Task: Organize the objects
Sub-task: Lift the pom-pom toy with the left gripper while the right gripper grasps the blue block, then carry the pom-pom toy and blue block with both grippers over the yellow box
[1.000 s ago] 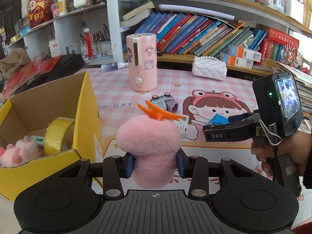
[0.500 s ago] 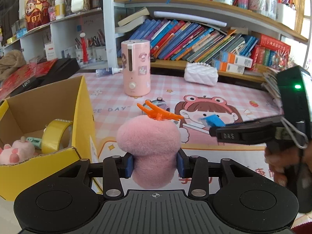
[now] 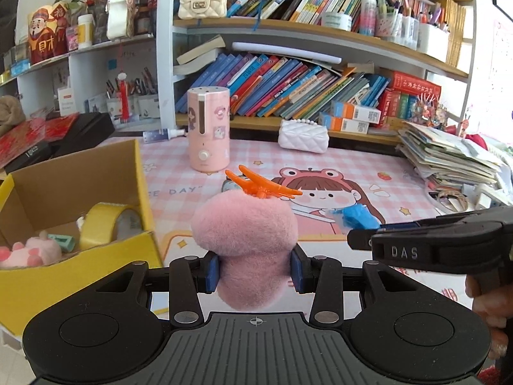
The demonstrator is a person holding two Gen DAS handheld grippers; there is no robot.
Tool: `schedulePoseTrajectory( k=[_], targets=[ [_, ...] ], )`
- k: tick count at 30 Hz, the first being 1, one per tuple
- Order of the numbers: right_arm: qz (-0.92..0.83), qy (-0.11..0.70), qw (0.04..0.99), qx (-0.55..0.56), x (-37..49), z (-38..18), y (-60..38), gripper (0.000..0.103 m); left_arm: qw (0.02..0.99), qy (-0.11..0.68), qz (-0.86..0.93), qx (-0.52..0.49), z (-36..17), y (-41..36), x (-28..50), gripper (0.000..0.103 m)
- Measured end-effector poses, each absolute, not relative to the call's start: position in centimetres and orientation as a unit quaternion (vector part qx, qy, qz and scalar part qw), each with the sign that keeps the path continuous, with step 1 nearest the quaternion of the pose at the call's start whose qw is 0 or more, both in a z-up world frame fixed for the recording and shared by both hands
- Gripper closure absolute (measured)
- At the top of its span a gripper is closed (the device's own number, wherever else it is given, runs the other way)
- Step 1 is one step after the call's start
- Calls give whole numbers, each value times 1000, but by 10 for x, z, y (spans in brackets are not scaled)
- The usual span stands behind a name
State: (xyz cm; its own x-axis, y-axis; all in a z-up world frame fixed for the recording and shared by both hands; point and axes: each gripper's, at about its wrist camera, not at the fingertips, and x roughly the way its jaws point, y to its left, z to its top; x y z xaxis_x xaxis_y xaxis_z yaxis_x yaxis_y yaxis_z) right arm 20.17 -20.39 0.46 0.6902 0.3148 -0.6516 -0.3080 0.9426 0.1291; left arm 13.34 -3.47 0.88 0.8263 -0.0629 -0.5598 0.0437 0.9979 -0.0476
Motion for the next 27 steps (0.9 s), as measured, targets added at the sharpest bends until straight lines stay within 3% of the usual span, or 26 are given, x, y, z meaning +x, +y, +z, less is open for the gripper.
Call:
schedulePoseTrajectory(
  k=[27],
  targets=[
    [213, 371, 904, -18, 89, 1, -100, 74, 948, 313, 26, -48, 7, 66, 39, 63]
  ],
)
